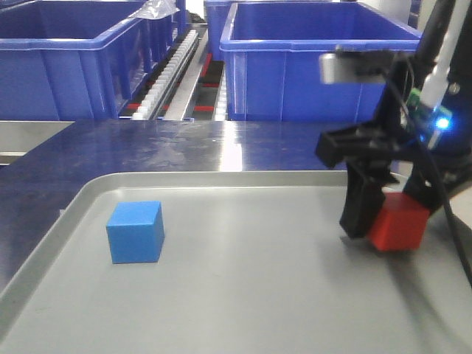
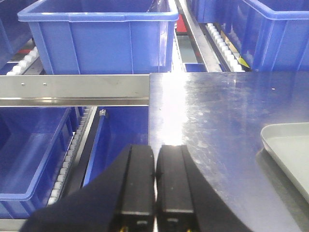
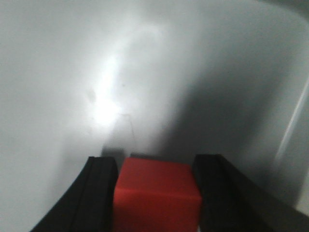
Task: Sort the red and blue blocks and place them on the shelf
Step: 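Close the right gripper on the red cube, then lift the red cube up and away from the tray with the right gripper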
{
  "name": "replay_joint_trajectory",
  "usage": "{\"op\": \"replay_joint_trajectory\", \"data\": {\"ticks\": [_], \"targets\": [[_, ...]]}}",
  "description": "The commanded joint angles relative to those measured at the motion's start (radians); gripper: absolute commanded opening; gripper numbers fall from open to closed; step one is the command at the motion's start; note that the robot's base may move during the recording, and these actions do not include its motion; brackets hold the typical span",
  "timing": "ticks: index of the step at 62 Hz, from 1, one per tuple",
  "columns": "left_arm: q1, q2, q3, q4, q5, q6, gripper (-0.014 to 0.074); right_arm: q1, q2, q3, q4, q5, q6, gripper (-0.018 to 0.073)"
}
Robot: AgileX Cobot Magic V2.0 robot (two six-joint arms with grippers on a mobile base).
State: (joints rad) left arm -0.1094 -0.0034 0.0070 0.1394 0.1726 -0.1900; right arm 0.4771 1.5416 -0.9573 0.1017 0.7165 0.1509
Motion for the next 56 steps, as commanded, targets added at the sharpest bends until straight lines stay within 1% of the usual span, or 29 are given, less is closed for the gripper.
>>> {"op": "replay_joint_trajectory", "data": {"ticks": [1, 19, 27, 34, 56], "targets": [[0.0, -0.021, 0.045, 0.0, -0.085, -0.003, 0.0134, -0.002, -0.085, -0.031, -0.006, -0.058, -0.009, 0.0054], [0.0, -0.021, 0.045, 0.0, -0.085, -0.003, 0.0134, -0.002, -0.251, -0.031, -0.021, -0.188, -0.009, 0.0054], [0.0, -0.021, 0.045, 0.0, -0.085, -0.003, 0.0134, -0.003, -0.314, -0.031, -0.067, -0.228, -0.009, 0.0054], [0.0, -0.021, 0.045, 0.0, -0.085, -0.003, 0.0134, -0.019, -0.36, -0.029, -0.102, -0.24, -0.009, 0.0054], [0.0, -0.021, 0.045, 0.0, -0.085, -0.003, 0.0134, -0.151, -0.492, 0.01, -0.127, -0.25, -0.009, 0.0054]]}}
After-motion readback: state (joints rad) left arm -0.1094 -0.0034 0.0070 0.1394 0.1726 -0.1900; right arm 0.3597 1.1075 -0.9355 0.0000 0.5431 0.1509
